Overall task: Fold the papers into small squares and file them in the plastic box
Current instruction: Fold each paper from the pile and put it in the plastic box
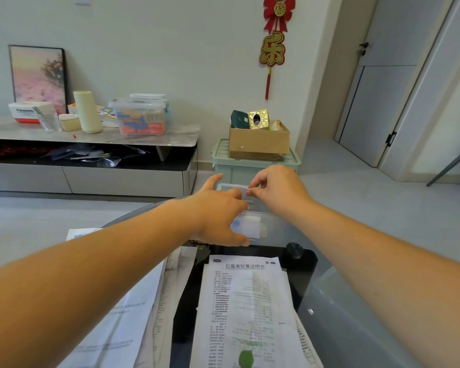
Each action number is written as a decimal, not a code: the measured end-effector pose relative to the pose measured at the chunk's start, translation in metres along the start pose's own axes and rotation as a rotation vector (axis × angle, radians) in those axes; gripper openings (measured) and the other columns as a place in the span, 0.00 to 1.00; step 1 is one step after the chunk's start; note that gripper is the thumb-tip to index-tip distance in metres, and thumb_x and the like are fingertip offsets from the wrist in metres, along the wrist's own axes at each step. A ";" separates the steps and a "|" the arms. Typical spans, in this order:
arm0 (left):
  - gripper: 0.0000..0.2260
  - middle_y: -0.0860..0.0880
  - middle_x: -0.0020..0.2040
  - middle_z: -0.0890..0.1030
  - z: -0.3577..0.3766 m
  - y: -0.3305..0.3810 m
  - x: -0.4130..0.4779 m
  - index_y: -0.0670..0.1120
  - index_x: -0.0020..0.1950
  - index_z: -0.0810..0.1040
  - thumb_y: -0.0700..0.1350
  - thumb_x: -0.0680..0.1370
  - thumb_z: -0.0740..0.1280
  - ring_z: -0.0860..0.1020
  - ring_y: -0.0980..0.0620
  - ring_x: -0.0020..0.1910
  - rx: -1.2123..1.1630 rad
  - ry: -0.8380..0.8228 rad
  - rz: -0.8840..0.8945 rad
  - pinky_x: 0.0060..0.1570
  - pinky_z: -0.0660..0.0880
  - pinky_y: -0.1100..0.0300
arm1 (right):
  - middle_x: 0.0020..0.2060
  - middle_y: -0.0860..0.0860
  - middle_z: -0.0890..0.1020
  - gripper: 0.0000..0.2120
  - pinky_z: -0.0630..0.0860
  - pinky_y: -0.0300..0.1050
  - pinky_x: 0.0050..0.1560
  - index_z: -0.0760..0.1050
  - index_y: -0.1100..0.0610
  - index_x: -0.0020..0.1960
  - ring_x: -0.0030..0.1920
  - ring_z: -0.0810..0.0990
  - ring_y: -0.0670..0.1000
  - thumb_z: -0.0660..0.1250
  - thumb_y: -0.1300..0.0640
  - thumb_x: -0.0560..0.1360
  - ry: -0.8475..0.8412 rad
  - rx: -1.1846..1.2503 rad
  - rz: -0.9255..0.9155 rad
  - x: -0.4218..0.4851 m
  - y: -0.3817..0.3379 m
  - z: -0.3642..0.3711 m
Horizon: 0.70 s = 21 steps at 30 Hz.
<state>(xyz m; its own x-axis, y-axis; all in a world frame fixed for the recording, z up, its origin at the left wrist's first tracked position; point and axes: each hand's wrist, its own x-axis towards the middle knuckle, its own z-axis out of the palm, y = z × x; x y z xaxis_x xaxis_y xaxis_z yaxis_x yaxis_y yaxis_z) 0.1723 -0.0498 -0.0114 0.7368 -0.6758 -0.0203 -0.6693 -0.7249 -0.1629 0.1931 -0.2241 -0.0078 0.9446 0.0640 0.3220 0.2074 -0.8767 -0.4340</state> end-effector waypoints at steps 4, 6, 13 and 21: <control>0.29 0.49 0.71 0.67 -0.002 0.003 0.001 0.52 0.71 0.70 0.68 0.77 0.61 0.67 0.49 0.71 -0.034 -0.032 -0.022 0.78 0.41 0.43 | 0.37 0.44 0.82 0.04 0.81 0.51 0.46 0.84 0.46 0.41 0.42 0.80 0.48 0.74 0.49 0.75 -0.012 -0.029 0.003 0.000 -0.002 0.000; 0.29 0.50 0.71 0.67 -0.001 0.003 0.000 0.52 0.71 0.70 0.68 0.76 0.62 0.68 0.49 0.70 -0.042 -0.038 -0.028 0.78 0.43 0.44 | 0.37 0.44 0.82 0.04 0.81 0.49 0.46 0.84 0.47 0.42 0.42 0.80 0.48 0.73 0.50 0.75 -0.022 -0.036 0.000 -0.001 -0.002 0.000; 0.26 0.53 0.61 0.76 -0.002 0.005 0.002 0.53 0.67 0.71 0.68 0.76 0.62 0.73 0.49 0.62 -0.036 -0.040 -0.057 0.75 0.48 0.44 | 0.37 0.46 0.80 0.04 0.78 0.45 0.44 0.81 0.48 0.44 0.42 0.79 0.49 0.71 0.51 0.77 -0.050 -0.076 -0.034 -0.003 -0.006 -0.004; 0.23 0.56 0.54 0.70 0.001 0.003 0.000 0.53 0.64 0.71 0.66 0.76 0.64 0.72 0.50 0.61 -0.062 -0.012 -0.049 0.74 0.50 0.44 | 0.40 0.47 0.81 0.06 0.80 0.49 0.47 0.79 0.50 0.42 0.44 0.80 0.50 0.70 0.57 0.78 -0.122 -0.063 -0.073 -0.002 -0.006 -0.006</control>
<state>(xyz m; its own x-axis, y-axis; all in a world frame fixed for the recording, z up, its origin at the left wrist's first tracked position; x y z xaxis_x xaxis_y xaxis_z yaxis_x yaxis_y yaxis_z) 0.1703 -0.0521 -0.0129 0.7700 -0.6375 -0.0261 -0.6364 -0.7645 -0.1023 0.1888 -0.2220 -0.0012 0.9523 0.1825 0.2446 0.2636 -0.8957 -0.3580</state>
